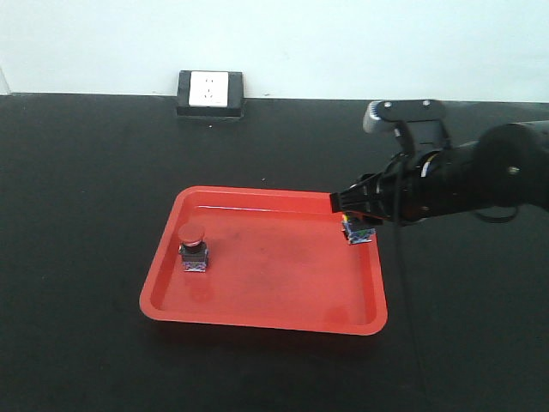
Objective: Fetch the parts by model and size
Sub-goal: 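Lower the right gripper with the yellow button into the tray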
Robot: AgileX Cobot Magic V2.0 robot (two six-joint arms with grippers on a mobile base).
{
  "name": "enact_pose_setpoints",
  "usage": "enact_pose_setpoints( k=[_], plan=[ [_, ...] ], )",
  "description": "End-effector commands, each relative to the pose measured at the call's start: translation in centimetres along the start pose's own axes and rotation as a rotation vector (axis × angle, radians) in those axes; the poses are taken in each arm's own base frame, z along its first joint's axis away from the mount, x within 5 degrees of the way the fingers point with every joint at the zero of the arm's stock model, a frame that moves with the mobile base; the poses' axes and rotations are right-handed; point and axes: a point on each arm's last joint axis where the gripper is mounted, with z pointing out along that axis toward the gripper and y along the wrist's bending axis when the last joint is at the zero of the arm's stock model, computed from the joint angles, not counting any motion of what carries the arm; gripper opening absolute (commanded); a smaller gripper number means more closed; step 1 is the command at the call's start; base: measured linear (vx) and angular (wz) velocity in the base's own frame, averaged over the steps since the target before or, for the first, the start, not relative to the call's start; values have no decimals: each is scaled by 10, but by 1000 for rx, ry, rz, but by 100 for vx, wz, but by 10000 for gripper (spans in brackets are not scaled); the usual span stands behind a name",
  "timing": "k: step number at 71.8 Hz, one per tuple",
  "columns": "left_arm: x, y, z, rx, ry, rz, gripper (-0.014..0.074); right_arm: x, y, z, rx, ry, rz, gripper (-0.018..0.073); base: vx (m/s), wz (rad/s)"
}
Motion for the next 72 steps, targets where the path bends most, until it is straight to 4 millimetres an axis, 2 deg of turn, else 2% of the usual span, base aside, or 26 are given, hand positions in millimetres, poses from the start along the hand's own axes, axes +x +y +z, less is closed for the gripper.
enact_pose_setpoints(
  k=[1,15,26,35,41,55,63,72],
  plan=[
    [-12,0,0,8,-72,-9,519,-20,1,1,-6,-99,-3,5,0,0],
    [-12,0,0,8,-72,-9,519,-13,-3,40,8,-29,5,17,0,0],
    [-12,0,0,8,-72,-9,519,-6,-6,59,15,11,11,60,0,0],
    [-12,0,0,8,-74,-9,519,-1,-8,68,19,45,-10,158,0,0],
    [-12,0,0,8,-74,-9,519,1,-8,71,19,68,-7,278,0,0],
    [-12,0,0,8,-74,-9,519,-2,-6,64,12,86,-1,565,0,0],
    [-12,0,0,8,-74,-9,519,-14,-2,45,-1,86,-8,638,0,0],
    [-12,0,0,8,-74,-9,519,-29,4,10,-12,59,-39,642,0,0]
  ],
)
